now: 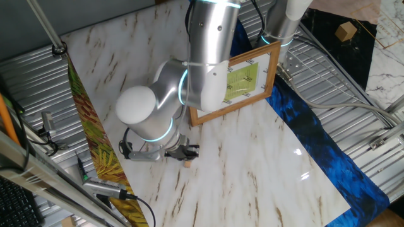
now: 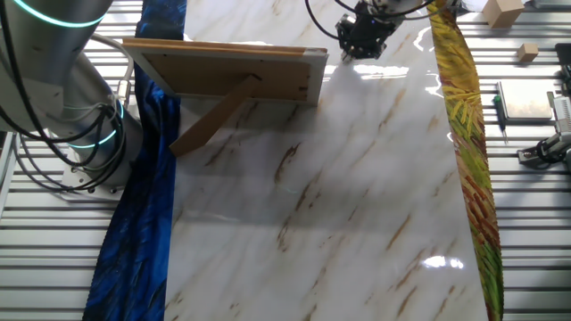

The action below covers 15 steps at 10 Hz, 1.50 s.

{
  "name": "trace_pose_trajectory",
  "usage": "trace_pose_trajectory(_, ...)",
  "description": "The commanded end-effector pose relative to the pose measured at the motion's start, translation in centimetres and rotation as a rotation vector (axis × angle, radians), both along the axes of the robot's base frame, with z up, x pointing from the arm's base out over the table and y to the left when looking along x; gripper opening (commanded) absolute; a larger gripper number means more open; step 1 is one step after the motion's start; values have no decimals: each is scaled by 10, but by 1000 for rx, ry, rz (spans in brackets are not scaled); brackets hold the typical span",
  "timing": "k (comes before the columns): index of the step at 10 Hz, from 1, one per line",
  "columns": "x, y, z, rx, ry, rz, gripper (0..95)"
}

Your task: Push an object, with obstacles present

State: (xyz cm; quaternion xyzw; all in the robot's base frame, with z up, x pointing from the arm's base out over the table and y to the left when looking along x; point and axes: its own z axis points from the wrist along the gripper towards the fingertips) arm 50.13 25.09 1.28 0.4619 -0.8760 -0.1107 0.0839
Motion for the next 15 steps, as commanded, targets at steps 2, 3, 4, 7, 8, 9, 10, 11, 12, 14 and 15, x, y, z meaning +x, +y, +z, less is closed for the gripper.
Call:
trace_pose_trajectory(2,-1,17,-3,17,-2,-30,0)
trace_pose_trajectory(3,-1,20,-3,25,-2,-37,0)
trace_pose_trajectory(4,-2,24,-2,30,0,-45,0)
trace_pose_trajectory(7,-3,26,0,32,2,-49,0)
trace_pose_trajectory(8,-4,26,1,34,3,-56,0)
trace_pose_trajectory(9,-4,27,3,33,4,-61,0)
trace_pose_trajectory(10,-5,26,5,35,5,-64,0)
trace_pose_trajectory(11,-5,25,7,39,6,-67,0)
trace_pose_trajectory(12,-5,23,9,42,7,-67,0)
trace_pose_trajectory(14,-3,18,13,45,12,-67,0)
trace_pose_trajectory(15,0,17,15,45,13,-62,0)
